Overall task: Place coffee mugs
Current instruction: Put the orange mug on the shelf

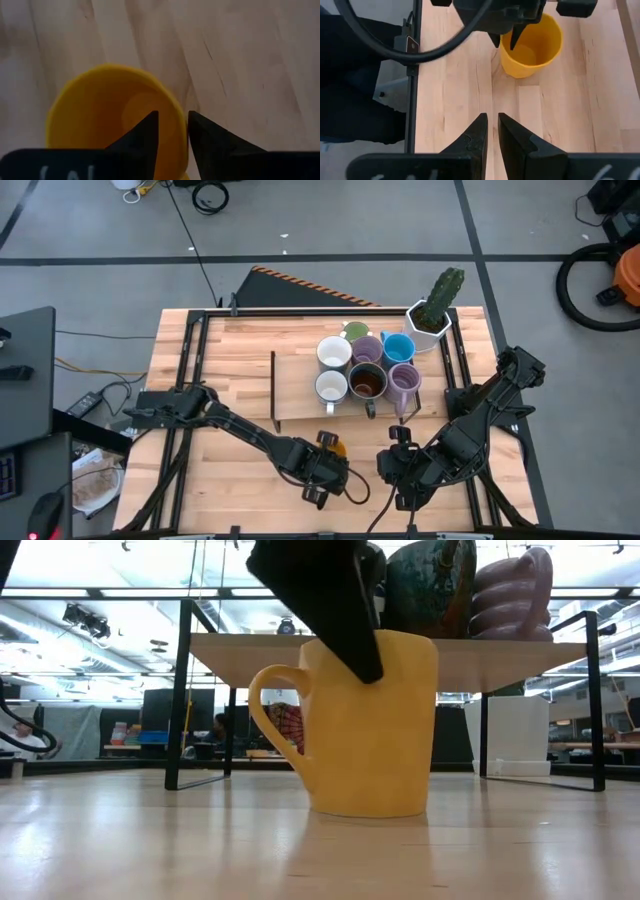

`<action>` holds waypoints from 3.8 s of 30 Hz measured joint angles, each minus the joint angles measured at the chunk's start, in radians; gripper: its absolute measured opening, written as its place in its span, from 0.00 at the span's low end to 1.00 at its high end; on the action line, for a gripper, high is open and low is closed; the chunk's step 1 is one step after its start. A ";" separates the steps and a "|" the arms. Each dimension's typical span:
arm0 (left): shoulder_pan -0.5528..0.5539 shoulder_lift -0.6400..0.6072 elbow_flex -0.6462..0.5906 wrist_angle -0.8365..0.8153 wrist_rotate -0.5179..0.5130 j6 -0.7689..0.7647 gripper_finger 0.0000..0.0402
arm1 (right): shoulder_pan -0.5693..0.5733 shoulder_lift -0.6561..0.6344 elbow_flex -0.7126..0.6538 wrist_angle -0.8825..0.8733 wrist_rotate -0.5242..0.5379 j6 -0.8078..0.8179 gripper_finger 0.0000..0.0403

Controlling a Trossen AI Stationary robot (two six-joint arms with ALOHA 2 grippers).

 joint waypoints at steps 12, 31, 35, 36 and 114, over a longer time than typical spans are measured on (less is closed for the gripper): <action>-0.007 -0.013 0.002 -0.176 0.147 0.389 0.07 | 0.000 0.000 0.000 0.000 0.000 0.006 0.13; -0.008 -0.037 0.004 -0.322 0.225 0.972 0.11 | 0.000 0.000 0.000 0.007 0.000 -0.005 0.13; -0.018 -0.039 0.005 -0.345 0.225 0.945 0.17 | 0.000 0.000 0.000 0.007 0.003 -0.005 0.13; -0.021 -0.040 0.006 -0.349 0.223 0.938 0.20 | 0.000 0.000 0.000 0.007 0.003 -0.005 0.13; 0.003 0.024 0.182 -0.345 0.132 -0.363 0.39 | 0.021 0.000 0.000 0.010 0.012 0.025 0.12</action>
